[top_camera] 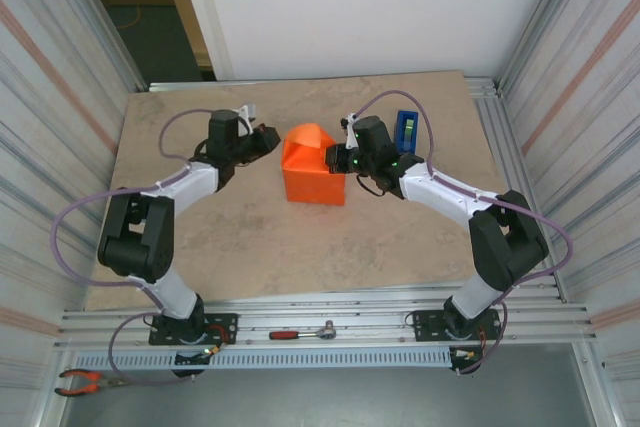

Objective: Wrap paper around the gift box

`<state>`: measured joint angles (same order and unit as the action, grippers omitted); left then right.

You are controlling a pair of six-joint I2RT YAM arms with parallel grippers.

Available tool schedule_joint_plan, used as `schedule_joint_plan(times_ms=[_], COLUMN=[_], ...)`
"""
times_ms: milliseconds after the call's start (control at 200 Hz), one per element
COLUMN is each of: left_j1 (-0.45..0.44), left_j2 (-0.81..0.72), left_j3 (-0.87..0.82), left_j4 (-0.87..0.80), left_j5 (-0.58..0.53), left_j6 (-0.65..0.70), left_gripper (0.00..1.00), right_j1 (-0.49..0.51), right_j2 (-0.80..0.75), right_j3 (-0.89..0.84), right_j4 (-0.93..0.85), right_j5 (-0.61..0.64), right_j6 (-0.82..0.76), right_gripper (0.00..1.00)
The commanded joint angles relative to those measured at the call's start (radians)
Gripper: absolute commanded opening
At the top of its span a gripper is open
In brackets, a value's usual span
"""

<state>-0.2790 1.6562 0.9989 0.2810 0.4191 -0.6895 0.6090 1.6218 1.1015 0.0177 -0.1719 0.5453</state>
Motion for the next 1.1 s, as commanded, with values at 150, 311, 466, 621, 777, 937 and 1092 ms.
schedule_joint_plan(times_ms=[150, 311, 466, 621, 777, 937, 1092], left_j1=[-0.078, -0.123, -0.169, -0.212, -0.256, -0.282, -0.283], left_j2=[-0.118, -0.144, -0.151, -0.136, -0.116, -0.110, -0.106], left_j3=[-0.017, -0.021, -0.032, -0.048, -0.046, -0.061, -0.079], left_j4=[-0.004, -0.052, -0.087, -0.094, -0.107, -0.122, -0.115], left_j5=[-0.015, -0.026, -0.055, -0.093, -0.155, -0.220, -0.241], left_j6=[0.028, 0.059, 0.079, 0.072, 0.062, 0.055, 0.062], left_gripper=[0.00, 0.00, 0.00, 0.00, 0.00, 0.00, 0.00], right_j1=[0.012, 0.011, 0.009, 0.007, 0.007, -0.002, -0.049], right_j2=[0.057, 0.060, 0.059, 0.059, 0.056, 0.039, 0.003], right_j3=[-0.047, -0.049, -0.058, -0.063, -0.067, -0.054, -0.003], right_j4=[-0.115, -0.108, -0.102, -0.096, -0.088, -0.087, -0.079], right_j5=[-0.012, -0.015, -0.017, -0.021, -0.032, -0.075, -0.173], right_j6=[0.025, 0.034, 0.041, 0.048, 0.058, 0.072, 0.085], right_gripper=[0.00, 0.00, 0.00, 0.00, 0.00, 0.00, 0.00])
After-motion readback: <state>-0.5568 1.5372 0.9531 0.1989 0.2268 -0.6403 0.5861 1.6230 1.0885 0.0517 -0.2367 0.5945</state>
